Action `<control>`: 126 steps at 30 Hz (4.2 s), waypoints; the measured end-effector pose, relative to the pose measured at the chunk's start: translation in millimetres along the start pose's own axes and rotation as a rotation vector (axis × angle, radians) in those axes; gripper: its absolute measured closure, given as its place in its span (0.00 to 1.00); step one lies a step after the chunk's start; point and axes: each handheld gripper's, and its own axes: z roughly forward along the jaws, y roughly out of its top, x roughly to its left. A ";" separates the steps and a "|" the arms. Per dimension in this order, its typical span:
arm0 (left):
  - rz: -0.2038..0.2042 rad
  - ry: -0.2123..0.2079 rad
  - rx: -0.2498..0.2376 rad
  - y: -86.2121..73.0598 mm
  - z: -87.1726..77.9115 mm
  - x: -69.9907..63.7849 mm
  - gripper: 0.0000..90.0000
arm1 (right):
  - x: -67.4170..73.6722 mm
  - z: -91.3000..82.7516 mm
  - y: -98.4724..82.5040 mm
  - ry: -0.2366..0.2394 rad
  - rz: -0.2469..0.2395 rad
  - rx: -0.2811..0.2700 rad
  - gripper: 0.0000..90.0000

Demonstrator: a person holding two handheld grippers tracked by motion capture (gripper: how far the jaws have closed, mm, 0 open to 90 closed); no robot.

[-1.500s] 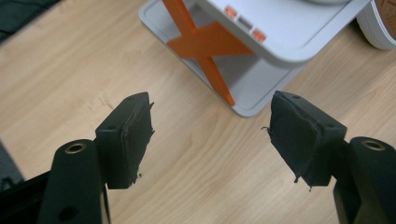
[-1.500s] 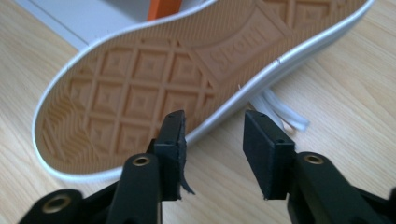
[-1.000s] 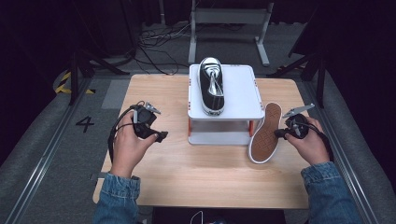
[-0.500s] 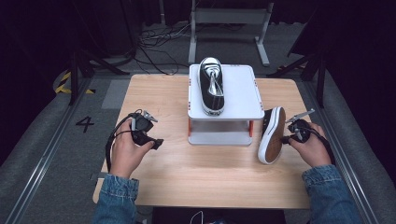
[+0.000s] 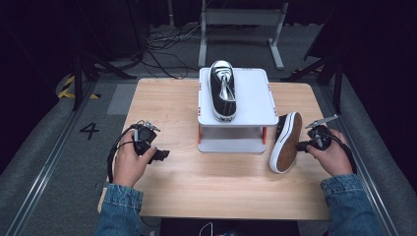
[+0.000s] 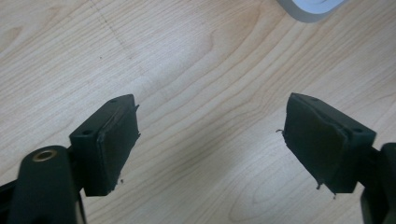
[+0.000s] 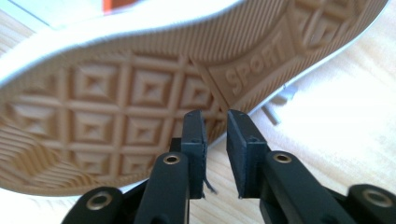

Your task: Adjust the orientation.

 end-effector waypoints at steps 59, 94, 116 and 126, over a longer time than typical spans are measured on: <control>0.109 0.072 -0.046 25.9 30.6 -17.0 0.24 | -28.4 -40.8 -59.3 -0.145 0.137 0.083 0.98; 0.112 0.070 -0.041 20.3 26.0 -19.4 0.24 | 14.0 -32.9 -33.6 0.116 -0.019 0.134 0.74; 0.066 0.117 0.012 -17.3 8.5 -14.0 0.23 | -11.0 -32.1 -10.8 -0.074 -0.251 0.248 0.92; 0.093 0.082 0.002 -1.1 19.3 -18.1 0.23 | -1.0 -66.5 -15.2 -0.041 -0.145 0.114 0.99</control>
